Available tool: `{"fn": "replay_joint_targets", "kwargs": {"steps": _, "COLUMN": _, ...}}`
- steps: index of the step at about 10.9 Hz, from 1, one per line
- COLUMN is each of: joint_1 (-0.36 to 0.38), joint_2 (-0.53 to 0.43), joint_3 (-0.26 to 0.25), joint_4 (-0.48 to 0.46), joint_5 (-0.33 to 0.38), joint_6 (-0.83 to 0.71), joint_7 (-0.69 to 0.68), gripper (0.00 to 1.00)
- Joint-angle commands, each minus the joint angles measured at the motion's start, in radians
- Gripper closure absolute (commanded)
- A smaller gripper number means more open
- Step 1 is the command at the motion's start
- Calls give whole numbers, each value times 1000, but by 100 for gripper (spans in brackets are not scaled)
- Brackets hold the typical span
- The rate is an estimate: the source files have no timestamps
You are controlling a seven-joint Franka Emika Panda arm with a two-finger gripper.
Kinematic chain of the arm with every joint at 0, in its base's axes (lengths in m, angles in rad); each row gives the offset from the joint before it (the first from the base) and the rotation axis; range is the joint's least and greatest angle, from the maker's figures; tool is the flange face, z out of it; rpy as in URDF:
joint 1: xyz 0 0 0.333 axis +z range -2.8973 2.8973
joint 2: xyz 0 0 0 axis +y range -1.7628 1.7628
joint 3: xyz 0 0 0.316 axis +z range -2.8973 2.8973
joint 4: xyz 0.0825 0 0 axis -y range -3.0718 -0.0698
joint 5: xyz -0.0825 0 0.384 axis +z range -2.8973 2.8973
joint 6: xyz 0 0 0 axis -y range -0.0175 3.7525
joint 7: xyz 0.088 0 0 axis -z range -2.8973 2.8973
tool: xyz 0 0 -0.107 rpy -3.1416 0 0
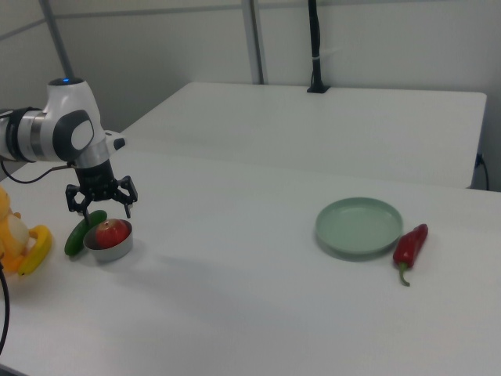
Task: Red apple placed in the center of the desktop
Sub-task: 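Lower the gripper around the apple and close on it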
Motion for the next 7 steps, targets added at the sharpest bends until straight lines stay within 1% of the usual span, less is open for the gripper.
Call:
{"fn": "replay_joint_targets", "kwargs": {"steps": 1, "joint_1": 25, "joint_2": 21, "joint_3": -3, "joint_4": -32, "joint_5": -32, "joint_6": 62, "joint_7": -1, "gripper": 0}}
{"fn": "replay_joint_targets", "kwargs": {"steps": 3, "joint_1": 29, "joint_2": 35, "joint_3": 0, "joint_4": -33, "joint_5": -54, "joint_6": 74, "joint_7": 4, "gripper": 0}}
{"fn": "replay_joint_targets", "kwargs": {"steps": 7, "joint_1": 32, "joint_2": 48, "joint_3": 0, "joint_4": -40, "joint_5": -58, "joint_6": 94, "joint_7": 7, "gripper": 0}}
